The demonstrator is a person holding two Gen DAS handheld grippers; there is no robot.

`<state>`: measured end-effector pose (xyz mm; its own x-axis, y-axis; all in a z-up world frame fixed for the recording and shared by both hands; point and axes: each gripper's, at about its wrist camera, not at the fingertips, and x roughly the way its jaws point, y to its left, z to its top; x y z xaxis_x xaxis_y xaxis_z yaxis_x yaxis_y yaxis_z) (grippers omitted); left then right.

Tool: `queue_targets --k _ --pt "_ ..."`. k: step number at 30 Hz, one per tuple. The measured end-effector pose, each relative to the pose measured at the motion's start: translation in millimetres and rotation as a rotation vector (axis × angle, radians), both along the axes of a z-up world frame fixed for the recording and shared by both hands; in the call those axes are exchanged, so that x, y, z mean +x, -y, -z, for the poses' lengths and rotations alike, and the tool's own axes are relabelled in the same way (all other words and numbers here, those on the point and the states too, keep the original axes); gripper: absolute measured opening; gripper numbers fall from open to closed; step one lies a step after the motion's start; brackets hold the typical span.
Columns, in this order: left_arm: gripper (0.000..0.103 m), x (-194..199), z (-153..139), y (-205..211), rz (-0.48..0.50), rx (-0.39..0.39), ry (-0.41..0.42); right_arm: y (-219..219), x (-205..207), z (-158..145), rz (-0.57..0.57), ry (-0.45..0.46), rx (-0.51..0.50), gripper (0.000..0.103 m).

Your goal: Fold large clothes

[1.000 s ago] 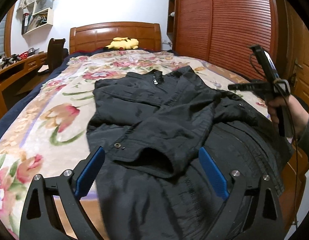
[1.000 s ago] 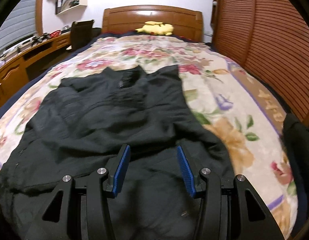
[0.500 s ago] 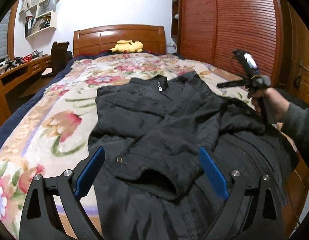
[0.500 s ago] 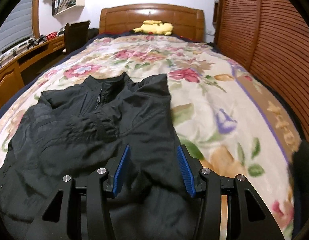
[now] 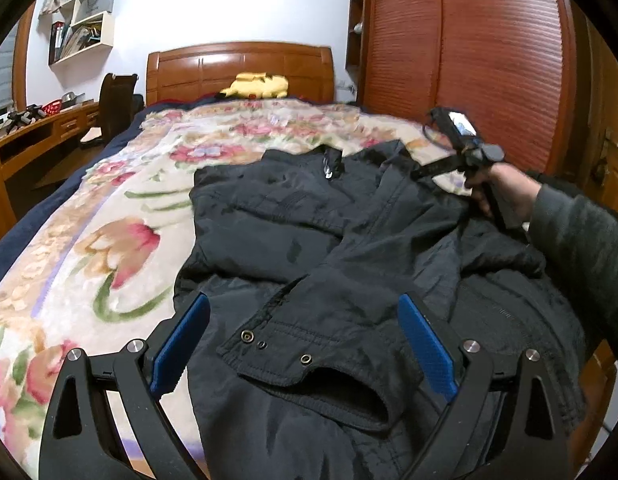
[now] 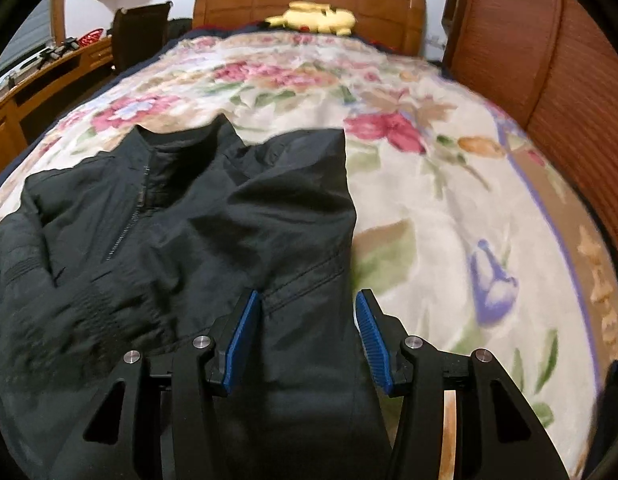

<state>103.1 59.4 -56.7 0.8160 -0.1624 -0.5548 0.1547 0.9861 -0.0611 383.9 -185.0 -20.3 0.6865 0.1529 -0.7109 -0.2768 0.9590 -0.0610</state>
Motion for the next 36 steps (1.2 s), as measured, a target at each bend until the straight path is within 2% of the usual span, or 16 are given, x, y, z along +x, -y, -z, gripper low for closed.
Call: queue_targets --k 4,5,6,8,13,15,17,18,19,20,21,22,23,26,30,36 --pt "0.096 9 13 4 0.002 0.018 -0.03 -1 17 5 0.004 -0.042 0.016 0.049" --pt "0.096 10 15 4 0.005 0.017 -0.04 -2 20 5 -0.005 -0.045 0.024 0.038" --pt "0.096 11 15 4 0.01 0.011 -0.042 -3 21 6 -0.016 -0.048 0.023 0.035" --pt "0.096 13 15 2 0.009 -0.005 -0.043 -7 20 7 -0.033 -0.037 0.004 0.017" --pt "0.096 16 17 3 0.021 -0.015 -0.056 -3 14 -3 -0.025 0.026 -0.042 0.007" --pt "0.096 16 17 4 0.023 -0.011 -0.056 8 18 -11 0.077 0.079 -0.063 0.006" --pt "0.096 15 17 4 0.022 -0.008 -0.056 29 26 -15 0.187 0.07 -0.007 0.007" --pt "0.096 15 17 4 0.023 -0.008 -0.056 31 28 -13 0.192 0.06 -0.004 0.007" --pt "0.096 14 17 4 0.024 -0.006 -0.056 30 28 -10 0.181 0.059 -0.02 0.013" --pt "0.096 14 17 4 0.025 -0.005 -0.056 28 26 -8 0.194 0.077 -0.061 0.025" --pt "0.096 14 17 5 0.026 -0.004 -0.056 27 23 -8 0.218 0.099 -0.089 0.032" --pt "0.096 14 16 5 0.025 -0.002 -0.057 27 21 -11 0.222 0.11 -0.077 0.045" --pt "0.096 14 17 5 0.023 0.0 -0.058 28 16 -13 0.21 0.122 -0.04 0.054" --pt "0.096 14 17 5 0.02 0.007 -0.057 26 -5 -19 0.16 0.156 0.021 0.055" --pt "0.096 13 16 6 0.015 0.011 -0.055 18 -34 -12 0.03 0.124 -0.008 0.055" --pt "0.096 12 17 6 0.001 0.018 -0.051 27 -76 -5 -0.064 0.097 -0.021 0.053"
